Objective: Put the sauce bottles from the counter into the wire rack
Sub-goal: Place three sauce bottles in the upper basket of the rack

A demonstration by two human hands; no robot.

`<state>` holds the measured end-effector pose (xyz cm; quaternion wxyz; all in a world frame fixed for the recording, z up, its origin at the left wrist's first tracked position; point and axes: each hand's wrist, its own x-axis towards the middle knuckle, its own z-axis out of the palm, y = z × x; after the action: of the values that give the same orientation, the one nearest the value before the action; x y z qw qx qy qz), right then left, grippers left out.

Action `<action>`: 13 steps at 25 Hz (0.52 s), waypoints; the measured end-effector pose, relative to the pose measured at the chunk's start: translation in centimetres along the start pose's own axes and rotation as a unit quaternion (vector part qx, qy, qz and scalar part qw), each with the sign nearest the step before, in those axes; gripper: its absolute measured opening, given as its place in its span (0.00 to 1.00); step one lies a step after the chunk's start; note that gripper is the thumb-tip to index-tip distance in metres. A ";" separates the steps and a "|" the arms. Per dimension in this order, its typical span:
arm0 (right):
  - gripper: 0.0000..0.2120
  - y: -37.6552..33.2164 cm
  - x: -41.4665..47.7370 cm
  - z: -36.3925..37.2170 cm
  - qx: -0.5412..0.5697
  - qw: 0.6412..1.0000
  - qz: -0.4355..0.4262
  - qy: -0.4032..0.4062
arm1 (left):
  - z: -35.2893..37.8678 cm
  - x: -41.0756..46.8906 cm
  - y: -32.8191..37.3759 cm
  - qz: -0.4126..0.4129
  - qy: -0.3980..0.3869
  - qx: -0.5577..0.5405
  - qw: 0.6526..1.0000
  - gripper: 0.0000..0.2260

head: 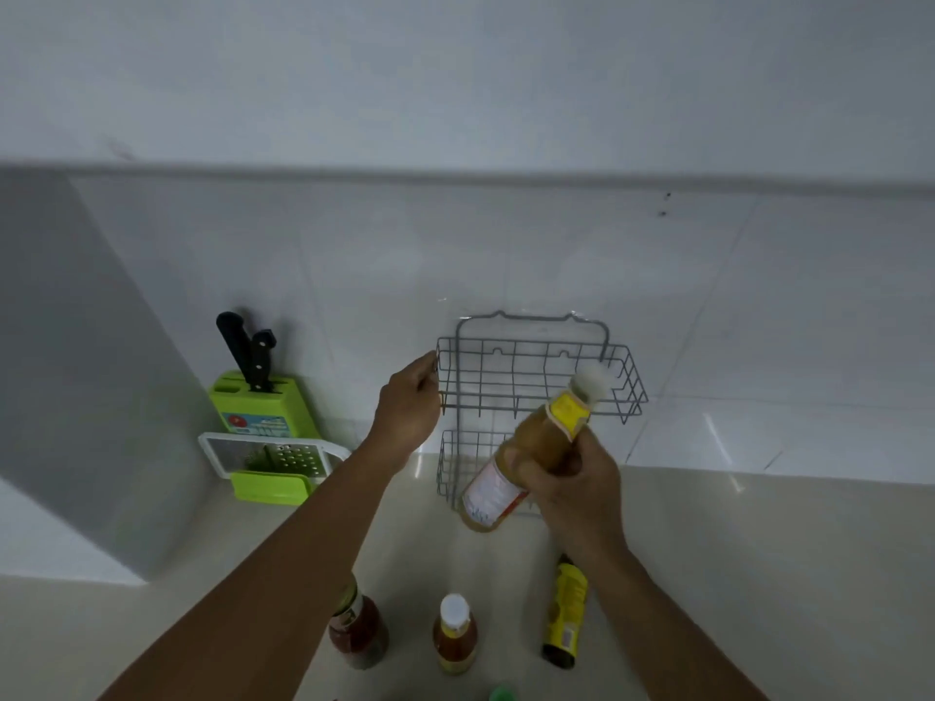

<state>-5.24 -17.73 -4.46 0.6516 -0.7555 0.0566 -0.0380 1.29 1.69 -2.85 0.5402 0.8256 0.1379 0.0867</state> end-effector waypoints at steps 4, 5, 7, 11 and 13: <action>0.16 -9.1 3.1 -0.3 -0.026 0.987 -0.162 0.002 | -0.1 0.0 -0.3 -0.006 -0.003 -0.005 1.000 0.18; 0.17 -10.5 4.3 0.2 -0.045 0.982 -0.181 0.002 | -0.1 -0.1 -0.3 -0.006 -0.008 -0.012 1.000 0.18; 0.21 -12.2 6.4 1.9 -0.081 0.975 -0.206 -0.003 | -0.1 -0.3 -0.3 -0.008 -0.016 -0.017 1.000 0.18; 0.28 -11.8 9.2 5.3 -0.154 0.965 -0.214 -0.014 | -0.4 -0.3 -0.2 -0.001 -0.021 -0.021 1.000 0.19; 0.30 -11.4 9.5 6.6 -0.192 0.961 -0.198 -0.018 | -0.5 -0.3 -0.1 0.005 -0.022 -0.026 0.999 0.19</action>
<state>5.50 -10.90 5.73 0.4746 -0.8632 -0.0995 -0.1406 0.86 2.04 -2.74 0.5636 0.8139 0.1196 0.0747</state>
